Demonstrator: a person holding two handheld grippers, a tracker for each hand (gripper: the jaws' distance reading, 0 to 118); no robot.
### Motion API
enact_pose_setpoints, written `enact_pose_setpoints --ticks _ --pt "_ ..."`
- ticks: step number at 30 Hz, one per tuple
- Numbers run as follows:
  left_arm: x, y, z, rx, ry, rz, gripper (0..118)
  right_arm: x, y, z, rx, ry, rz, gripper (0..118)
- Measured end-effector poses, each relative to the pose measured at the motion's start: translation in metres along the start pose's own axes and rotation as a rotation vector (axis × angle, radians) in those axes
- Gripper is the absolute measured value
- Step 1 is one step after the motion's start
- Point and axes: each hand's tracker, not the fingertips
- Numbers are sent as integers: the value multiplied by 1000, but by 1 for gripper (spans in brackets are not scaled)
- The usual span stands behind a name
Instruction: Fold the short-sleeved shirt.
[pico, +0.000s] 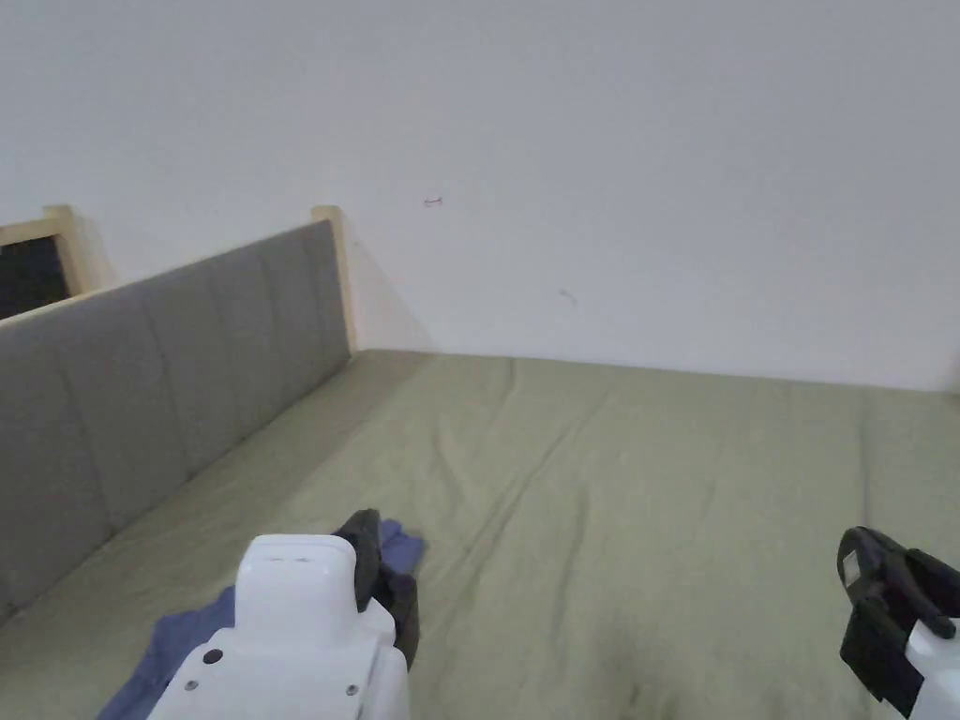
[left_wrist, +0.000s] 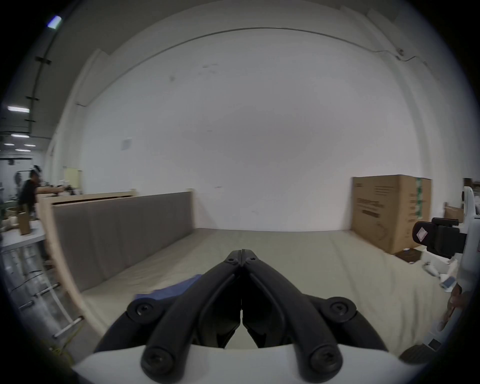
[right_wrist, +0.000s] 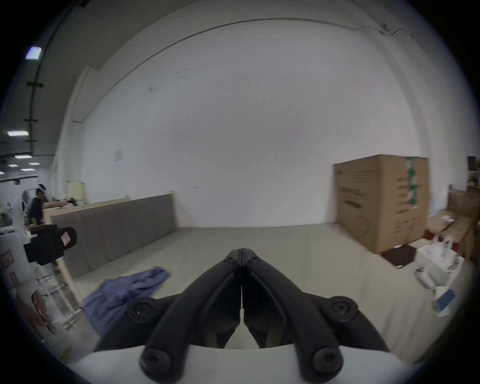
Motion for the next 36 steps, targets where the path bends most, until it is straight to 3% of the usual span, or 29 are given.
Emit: enact_pose_setpoints --ticks 3,6,12,15,19,22,23,24,25,26,32,36 --pt "-38 -6 13 -24 130 -16 0 -39 -4 -17 -20 109 42 0" --pt "-61 -13 22 -50 162 20 0 -61 -7 -25 -33 188 81 0" --pt "-71 -16 15 -67 187 23 0 -64 -11 -27 -55 204 97 0" --pt "-89 -2 -16 -125 100 143 0 -50 -13 -25 -86 194 89 0" --pt "-126 -3 -109 -523 -9 270 0 -30 -20 -29 -176 133 73 0" --pt "-146 -46 -181 -866 -155 308 0 -14 -30 -34 -238 108 27 0" --pt "-148 -64 -201 -922 -189 301 10 -9 -34 -36 -247 100 19 0" --pt "-148 -78 -211 -955 -169 311 46 -5 -38 -38 -257 90 15 0" --pt "-148 -91 -223 -985 -129 301 104 -1 -41 -39 -268 78 13 0" --pt "-146 -105 -232 -1004 -118 279 114 2 -45 -40 -282 65 11 0" --pt "-122 -172 -277 -1062 -93 50 109 14 -63 -52 -371 40 -7 0" --pt "-101 -210 -280 -1122 -113 -22 118 14 -69 -60 -402 44 2 0"
